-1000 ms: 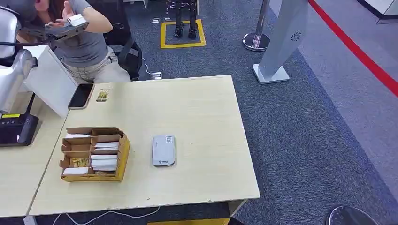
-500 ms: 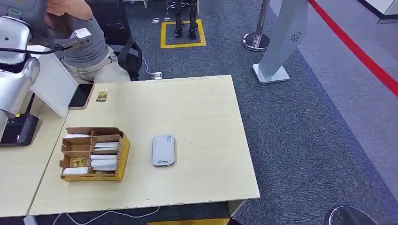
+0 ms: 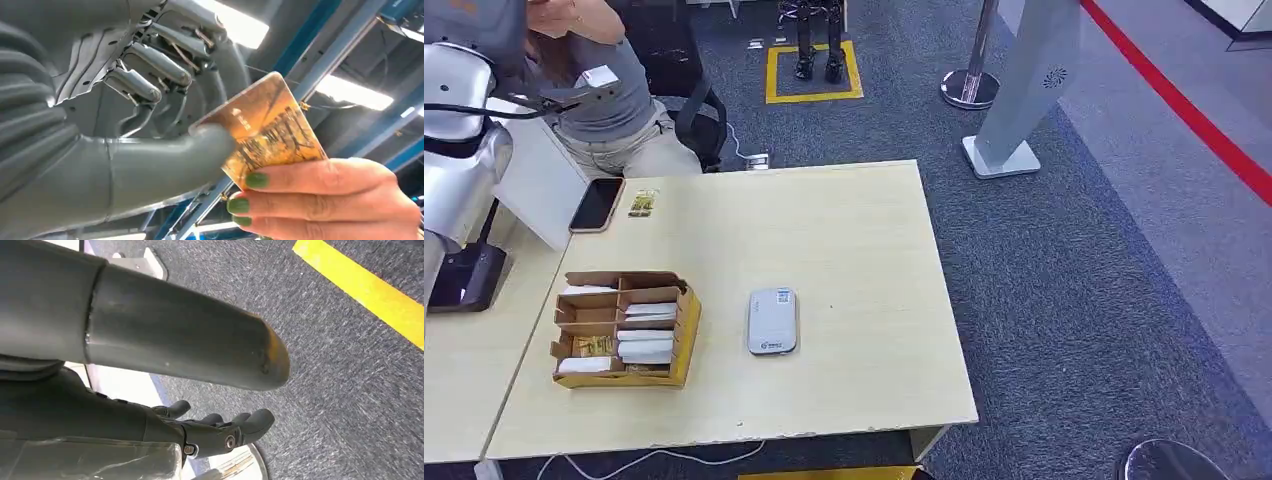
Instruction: Pass the card to the sensor for recognition and then transmit it.
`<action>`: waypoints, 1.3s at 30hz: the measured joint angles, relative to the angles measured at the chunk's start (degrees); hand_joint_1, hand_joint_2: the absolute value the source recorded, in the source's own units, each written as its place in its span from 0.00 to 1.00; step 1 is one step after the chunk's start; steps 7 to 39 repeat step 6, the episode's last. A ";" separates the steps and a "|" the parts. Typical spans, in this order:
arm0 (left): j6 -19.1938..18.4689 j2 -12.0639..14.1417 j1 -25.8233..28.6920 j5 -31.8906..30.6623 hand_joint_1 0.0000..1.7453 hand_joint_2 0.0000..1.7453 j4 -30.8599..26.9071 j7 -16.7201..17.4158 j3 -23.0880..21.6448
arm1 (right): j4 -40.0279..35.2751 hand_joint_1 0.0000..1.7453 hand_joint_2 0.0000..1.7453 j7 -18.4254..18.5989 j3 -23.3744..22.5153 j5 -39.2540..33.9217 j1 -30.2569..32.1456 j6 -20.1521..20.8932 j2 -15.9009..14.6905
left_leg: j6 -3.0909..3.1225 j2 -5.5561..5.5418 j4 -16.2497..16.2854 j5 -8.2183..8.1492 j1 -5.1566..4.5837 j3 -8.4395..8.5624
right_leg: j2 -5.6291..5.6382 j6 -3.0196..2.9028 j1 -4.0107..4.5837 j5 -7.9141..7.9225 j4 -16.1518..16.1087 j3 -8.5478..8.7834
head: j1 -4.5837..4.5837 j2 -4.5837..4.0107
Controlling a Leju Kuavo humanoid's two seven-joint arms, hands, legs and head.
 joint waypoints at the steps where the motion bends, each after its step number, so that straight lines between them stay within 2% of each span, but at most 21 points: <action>1: 0.27 0.02 0.00 0.02 0.00 1.00 0.09 0.04 0.00 | 0.00 0.00 0.00 0.00 0.00 0.00 0.05 0.00 0.00 | 0.00 0.00 0.00 0.00 0.00 0.00 | 0.00 0.00 0.00 0.00 0.00 0.00 | 0.00 0.00; 39: 0.53 0.09 0.00 -0.31 0.00 1.00 0.20 0.09 0.00 | 0.00 0.00 0.00 0.07 0.00 0.00 0.18 0.00 0.00 | 0.00 0.00 0.00 0.00 0.00 -0.01 | 0.00 0.00 0.00 0.00 0.00 0.00 | 0.00 -0.02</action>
